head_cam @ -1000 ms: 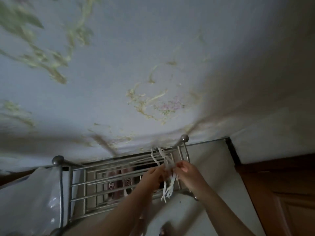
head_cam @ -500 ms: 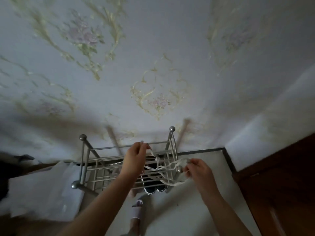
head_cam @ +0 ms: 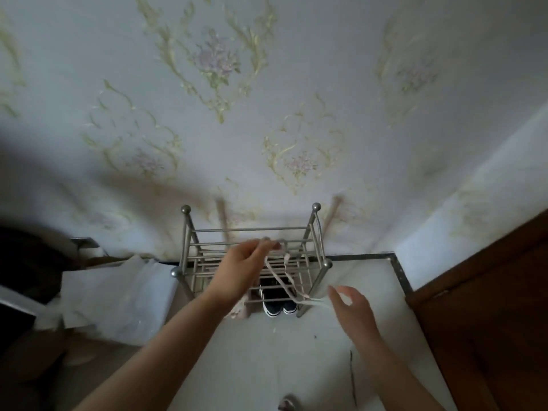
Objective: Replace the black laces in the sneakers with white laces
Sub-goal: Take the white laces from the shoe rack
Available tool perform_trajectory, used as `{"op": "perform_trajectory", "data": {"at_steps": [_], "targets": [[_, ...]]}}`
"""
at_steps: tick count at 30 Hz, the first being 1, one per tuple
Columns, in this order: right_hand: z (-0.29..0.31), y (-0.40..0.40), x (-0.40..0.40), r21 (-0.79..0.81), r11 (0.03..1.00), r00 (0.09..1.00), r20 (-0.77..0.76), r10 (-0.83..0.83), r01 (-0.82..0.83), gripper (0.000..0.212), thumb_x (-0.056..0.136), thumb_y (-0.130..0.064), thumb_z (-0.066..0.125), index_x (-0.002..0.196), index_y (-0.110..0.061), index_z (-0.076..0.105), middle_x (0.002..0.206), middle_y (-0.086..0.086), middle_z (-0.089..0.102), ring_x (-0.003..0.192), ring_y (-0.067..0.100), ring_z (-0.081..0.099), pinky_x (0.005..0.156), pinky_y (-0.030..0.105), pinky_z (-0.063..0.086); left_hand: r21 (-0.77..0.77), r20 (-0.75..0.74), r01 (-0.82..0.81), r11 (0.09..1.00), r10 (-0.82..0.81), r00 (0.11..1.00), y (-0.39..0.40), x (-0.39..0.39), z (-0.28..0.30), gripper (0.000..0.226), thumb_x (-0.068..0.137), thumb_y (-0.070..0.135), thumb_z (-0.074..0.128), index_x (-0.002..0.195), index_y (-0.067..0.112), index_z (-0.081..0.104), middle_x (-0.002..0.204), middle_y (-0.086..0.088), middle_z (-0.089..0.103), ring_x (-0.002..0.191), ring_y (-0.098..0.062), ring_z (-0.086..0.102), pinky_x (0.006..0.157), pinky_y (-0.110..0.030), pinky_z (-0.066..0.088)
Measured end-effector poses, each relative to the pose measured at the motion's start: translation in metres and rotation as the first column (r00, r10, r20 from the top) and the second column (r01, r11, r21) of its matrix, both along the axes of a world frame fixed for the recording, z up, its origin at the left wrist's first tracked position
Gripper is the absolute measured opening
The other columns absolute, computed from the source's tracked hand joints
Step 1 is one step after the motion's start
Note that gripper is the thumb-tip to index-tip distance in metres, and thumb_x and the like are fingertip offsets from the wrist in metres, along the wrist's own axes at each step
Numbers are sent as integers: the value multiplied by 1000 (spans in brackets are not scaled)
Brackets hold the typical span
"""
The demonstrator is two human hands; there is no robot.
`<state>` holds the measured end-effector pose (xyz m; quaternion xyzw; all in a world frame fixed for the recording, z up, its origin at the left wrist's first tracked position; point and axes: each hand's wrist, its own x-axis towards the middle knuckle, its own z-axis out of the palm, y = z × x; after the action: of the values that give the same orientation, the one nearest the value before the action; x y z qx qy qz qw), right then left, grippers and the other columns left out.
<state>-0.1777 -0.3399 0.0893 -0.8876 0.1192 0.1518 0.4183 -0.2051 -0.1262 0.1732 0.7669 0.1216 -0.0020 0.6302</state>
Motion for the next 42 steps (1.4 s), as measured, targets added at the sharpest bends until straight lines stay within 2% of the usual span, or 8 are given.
{"op": "perform_trajectory", "data": {"at_steps": [3,9,19,22,24,28,38,42], "targets": [[10,43,-32,215,973,967,-254,-21,78,70,95,-57,30,103,2,65,96,15,69,91,24,63,93,37,43,-36,-26,225,974,-226,974,-2,-48,-6,29,93,42,46,102,24,68,56,17,38,47,-6,41,49,-22,37],[6,77,-84,690,384,717,-691,94,614,51,95,-42,48,119,3,48,106,21,62,93,33,65,74,41,57,31,-147,549,835,-540,829,15,-133,-28,32,98,33,46,108,11,68,52,14,47,47,1,41,53,-14,36],[28,72,-183,503,830,939,-337,-69,242,20,100,-21,40,94,-7,53,78,11,67,49,13,49,38,18,28,160,-511,915,372,-762,399,-17,-249,-72,48,90,44,56,135,29,49,133,7,56,120,-9,52,106,-27,35],[53,58,-232,526,850,980,-181,87,22,19,99,-18,41,93,-9,56,76,8,69,45,11,44,37,17,27,187,-471,675,714,-537,699,-31,-271,-74,45,94,29,53,136,15,48,135,0,53,120,-12,50,98,-22,35],[62,46,-269,555,830,980,-134,147,-49,18,99,-19,44,91,-11,57,76,8,70,49,13,49,41,19,29,-205,-412,106,973,-184,893,-44,-289,-74,28,97,21,45,116,10,61,108,-2,67,100,-14,57,87,-25,39],[52,14,-343,495,855,963,-116,244,-157,20,99,-22,46,92,-10,60,79,10,72,64,20,65,58,29,47,-868,-413,-353,350,-110,904,-73,-333,-70,42,98,30,30,107,1,59,69,-8,59,54,-19,50,68,-32,39],[38,-15,-446,316,885,924,-58,378,-342,31,90,-47,54,82,-20,68,79,-3,73,78,13,65,82,36,51,-290,-293,-120,949,32,956,-96,-455,-28,27,98,18,44,110,5,65,106,-10,70,101,-19,63,95,-35,46],[38,-6,-476,344,898,960,36,278,-273,29,96,-31,50,77,-19,69,81,0,73,83,17,68,90,43,52,-102,-274,-205,973,171,946,-74,-500,-19,25,98,20,42,97,16,67,81,2,73,87,-10,66,88,-28,50]]}}
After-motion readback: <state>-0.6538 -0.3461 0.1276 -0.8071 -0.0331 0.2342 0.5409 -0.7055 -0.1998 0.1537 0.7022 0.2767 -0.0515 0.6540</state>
